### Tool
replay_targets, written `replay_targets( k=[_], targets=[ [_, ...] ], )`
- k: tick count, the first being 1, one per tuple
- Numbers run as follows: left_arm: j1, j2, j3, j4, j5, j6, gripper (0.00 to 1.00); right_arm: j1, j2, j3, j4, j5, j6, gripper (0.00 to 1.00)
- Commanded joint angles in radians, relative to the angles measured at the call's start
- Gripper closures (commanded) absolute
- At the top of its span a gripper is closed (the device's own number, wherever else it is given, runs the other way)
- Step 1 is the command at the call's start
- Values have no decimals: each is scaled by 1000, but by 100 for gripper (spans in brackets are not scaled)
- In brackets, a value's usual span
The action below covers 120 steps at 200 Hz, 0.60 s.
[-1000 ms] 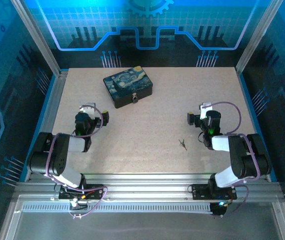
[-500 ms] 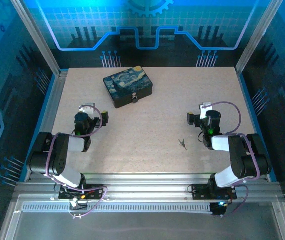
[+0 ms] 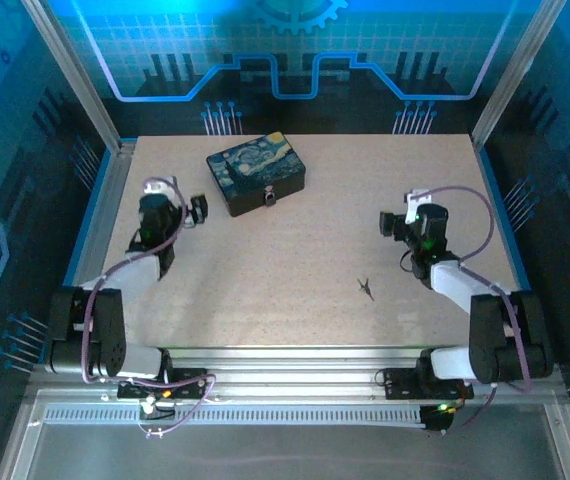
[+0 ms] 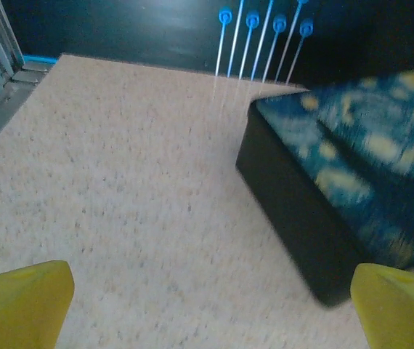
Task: Unlock the padlock with the key
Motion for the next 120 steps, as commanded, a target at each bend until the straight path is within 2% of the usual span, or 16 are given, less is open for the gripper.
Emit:
replay_targets(
  k=[1, 39, 67, 96, 120],
  targets=[
    [-6, 42, 164, -355, -17, -147, 1, 21, -43, 74, -234, -46, 69, 9],
    [-41, 254, 485, -585, 61, -278, 1, 95, -69, 149, -363, -158, 152, 17],
    [-45, 443, 704, -661, 122, -311, 1, 200, -81, 174, -403, -173, 174, 23],
    [-64, 606, 869, -708, 145, -312, 2, 295, -104, 174, -423, -154, 183, 25],
    [-86, 691, 932, -756, 142, -303, 7, 342, -129, 174, -439, -142, 203, 26]
  ],
)
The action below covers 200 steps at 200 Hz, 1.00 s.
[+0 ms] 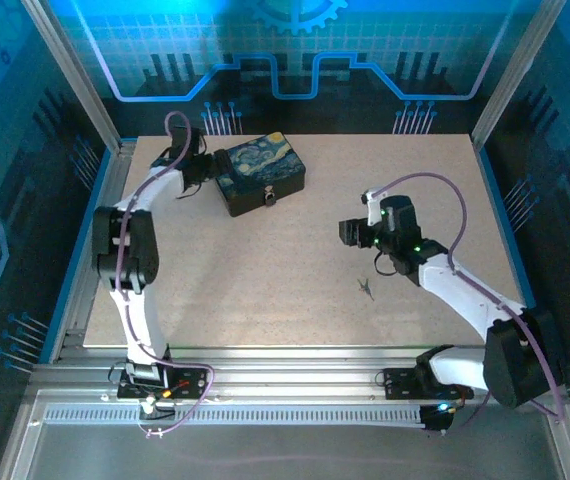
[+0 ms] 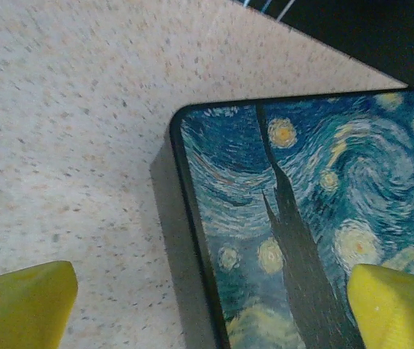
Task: Unlock the padlock with the key
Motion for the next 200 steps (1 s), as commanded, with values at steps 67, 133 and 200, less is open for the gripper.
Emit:
replay_targets(
  k=[67, 133, 200],
  targets=[
    [-97, -35, -161, -55, 25, 7, 24, 45, -68, 84, -223, 66, 78, 31],
    [-209, -231, -447, -12, -17, -28, 28, -20, -13, 53, -480, 54, 258, 39],
    [-329, -355, -580, -11, -34, -128, 26, -26, -15, -94, -429, -3, 302, 44]
  ],
)
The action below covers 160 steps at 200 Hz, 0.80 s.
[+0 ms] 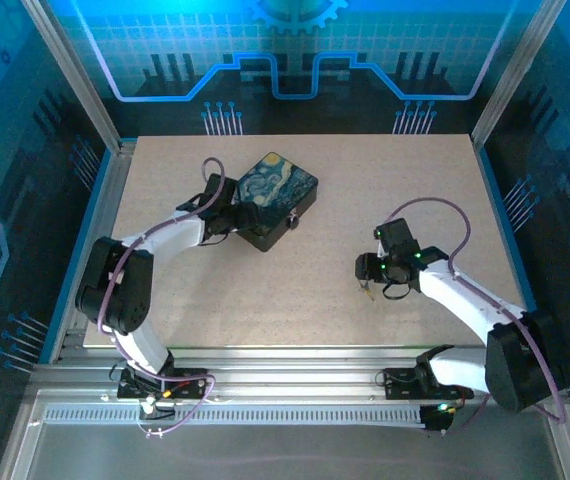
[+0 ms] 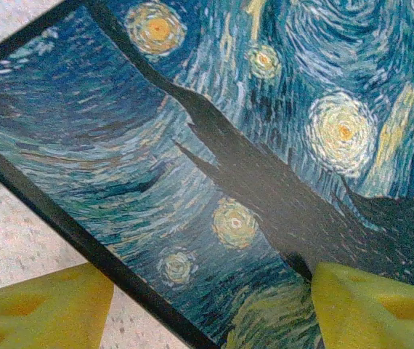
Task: Unlock the padlock with the key
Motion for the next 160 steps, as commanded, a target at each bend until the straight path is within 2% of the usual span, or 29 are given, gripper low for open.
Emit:
replay_targets(
  k=[1, 64, 92, 124, 160],
  targets=[
    [-65, -22, -61, -98, -8, -47, 26, -15, 2, -24, 5, -27, 34, 44],
    [-79, -198, -63, -167, -77, -53, 22, -8, 81, -58, 106, -98, 31, 47],
    [-79, -262, -52, -205, -85, -47, 21, 1, 129, -50, 100, -86, 44, 48],
    [-79, -310, -51, -233, -83, -41, 21, 10, 176, -43, 88, -81, 59, 56],
    [-79, -338, -43, -249, -89, -27, 21, 42, 166, -39, 56, -58, 89, 56]
  ],
)
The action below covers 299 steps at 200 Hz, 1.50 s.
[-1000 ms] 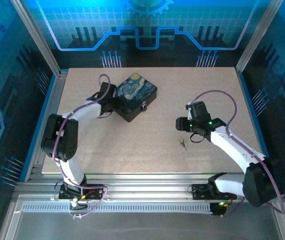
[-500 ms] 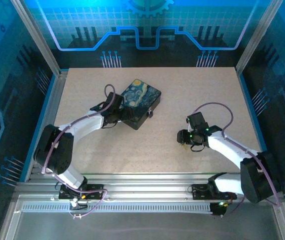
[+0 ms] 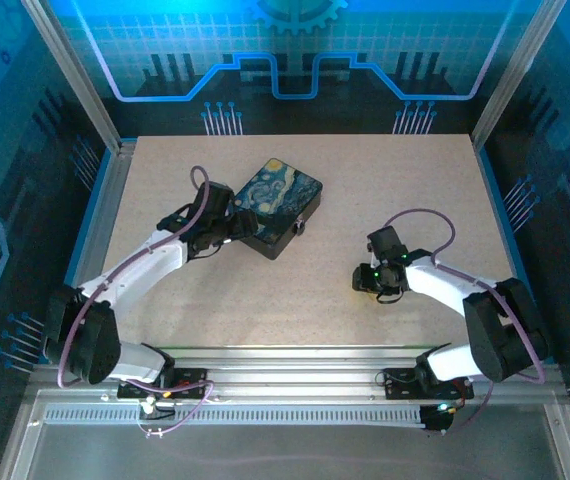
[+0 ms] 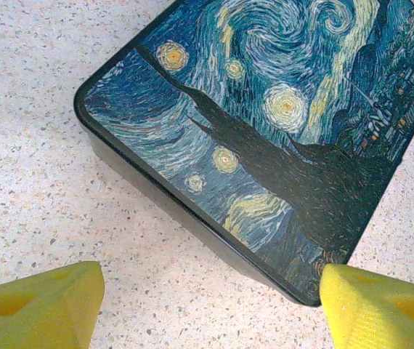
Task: Unlock the padlock with the key
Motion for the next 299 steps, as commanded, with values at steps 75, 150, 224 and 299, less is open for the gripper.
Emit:
replay_targets(
  k=[75, 150, 224, 299],
  targets=[
    [-2, -33, 49, -48, -7, 26, 21, 76, -5, 11, -97, 66, 90, 64],
    [-9, -21, 67, -61, 32, 43, 22, 82, 3, 51, -117, 82, 40, 81],
    [-40, 20, 107, -65, 153, 72, 24, 58, -35, 97, -119, 14, -98, 100],
    [-63, 83, 108, 92, 638, 71, 42, -65, -177, 112, 48, -631, -283, 100]
  ],
)
